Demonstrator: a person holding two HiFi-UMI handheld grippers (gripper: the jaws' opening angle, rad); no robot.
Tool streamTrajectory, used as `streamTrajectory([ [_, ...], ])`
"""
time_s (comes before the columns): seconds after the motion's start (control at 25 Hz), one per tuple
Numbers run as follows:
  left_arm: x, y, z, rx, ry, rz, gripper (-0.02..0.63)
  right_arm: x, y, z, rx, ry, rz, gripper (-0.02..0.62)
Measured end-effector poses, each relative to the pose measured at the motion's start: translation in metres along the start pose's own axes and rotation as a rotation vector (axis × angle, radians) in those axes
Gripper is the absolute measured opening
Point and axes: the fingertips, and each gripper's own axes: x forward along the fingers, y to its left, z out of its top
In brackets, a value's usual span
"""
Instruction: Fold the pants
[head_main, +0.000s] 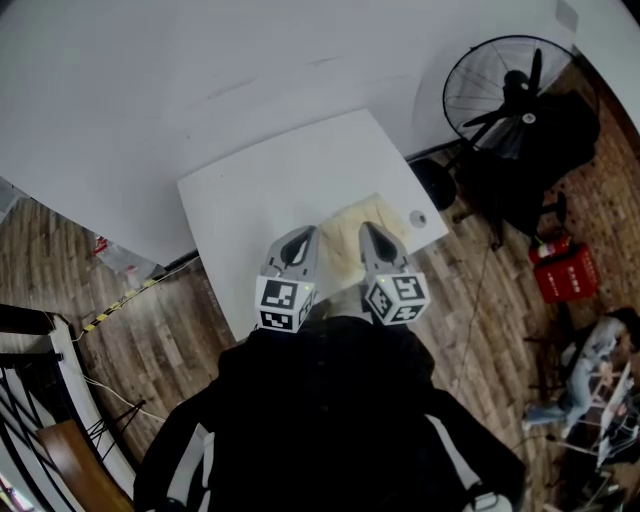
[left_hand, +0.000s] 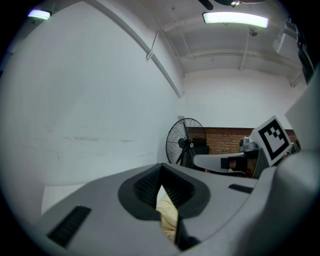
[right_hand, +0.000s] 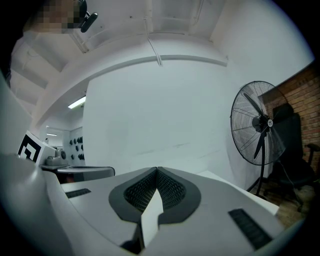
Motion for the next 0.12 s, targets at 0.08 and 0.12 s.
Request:
streamTrajectory([
  [0.08, -0.0016, -0.0017, -0.0013, -0.004, -0.002, 0.001, 0.003, -0.0024, -0.0003, -0.0018, 0.0, 0.004, 0.002, 0.005],
  [0.12, -0.0023, -0.0024, -0.0019, -0.007, -0.003, 0.002, 0.002, -0.0033, -0.0004, -0.0029, 0.0, 0.007, 0.002, 0.005],
])
